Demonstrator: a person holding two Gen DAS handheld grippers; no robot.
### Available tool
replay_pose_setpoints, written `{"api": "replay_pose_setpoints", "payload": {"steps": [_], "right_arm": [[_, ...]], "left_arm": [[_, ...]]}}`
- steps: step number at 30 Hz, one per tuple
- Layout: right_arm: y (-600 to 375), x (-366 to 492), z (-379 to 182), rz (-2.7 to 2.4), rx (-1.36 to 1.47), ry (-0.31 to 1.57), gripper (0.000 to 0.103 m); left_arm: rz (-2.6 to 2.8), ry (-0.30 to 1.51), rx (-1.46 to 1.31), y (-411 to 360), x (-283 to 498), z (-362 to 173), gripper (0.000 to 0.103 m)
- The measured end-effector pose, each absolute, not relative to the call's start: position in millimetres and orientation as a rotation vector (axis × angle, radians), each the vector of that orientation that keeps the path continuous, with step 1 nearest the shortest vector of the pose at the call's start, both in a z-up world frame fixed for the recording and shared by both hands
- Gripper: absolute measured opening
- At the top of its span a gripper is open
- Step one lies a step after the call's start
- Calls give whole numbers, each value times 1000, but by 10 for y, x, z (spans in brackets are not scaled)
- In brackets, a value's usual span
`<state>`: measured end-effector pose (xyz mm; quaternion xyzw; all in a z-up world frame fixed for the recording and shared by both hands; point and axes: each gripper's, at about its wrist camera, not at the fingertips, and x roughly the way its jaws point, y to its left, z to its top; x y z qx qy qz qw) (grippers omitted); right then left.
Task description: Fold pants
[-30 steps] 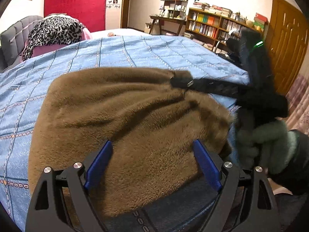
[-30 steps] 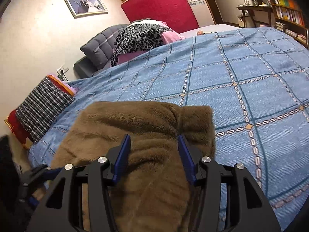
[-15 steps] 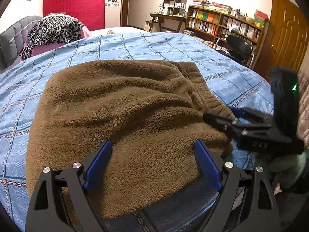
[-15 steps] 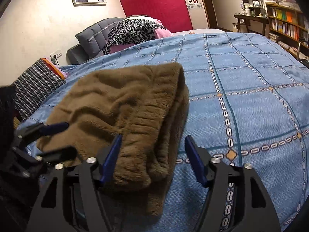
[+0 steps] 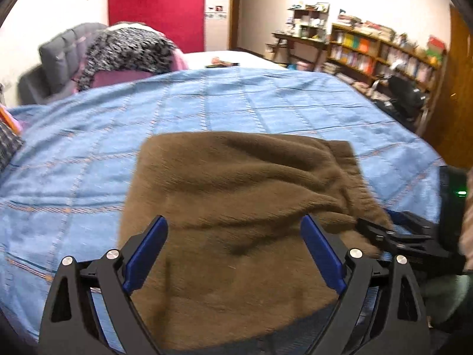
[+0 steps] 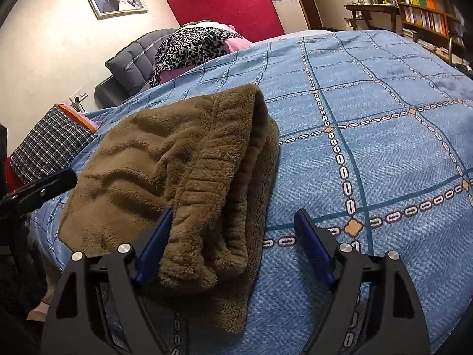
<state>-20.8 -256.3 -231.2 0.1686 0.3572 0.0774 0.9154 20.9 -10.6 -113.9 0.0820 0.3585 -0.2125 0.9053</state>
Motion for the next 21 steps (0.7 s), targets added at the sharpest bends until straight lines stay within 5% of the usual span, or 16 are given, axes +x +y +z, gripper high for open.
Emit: {"api": "replay_pose_setpoints", "payload": {"steps": [21], "right_arm": [[-2507,-132,-2142,129,340,768,82]], "left_arm": [[-315,790,165,192,590,-1114,91]]}}
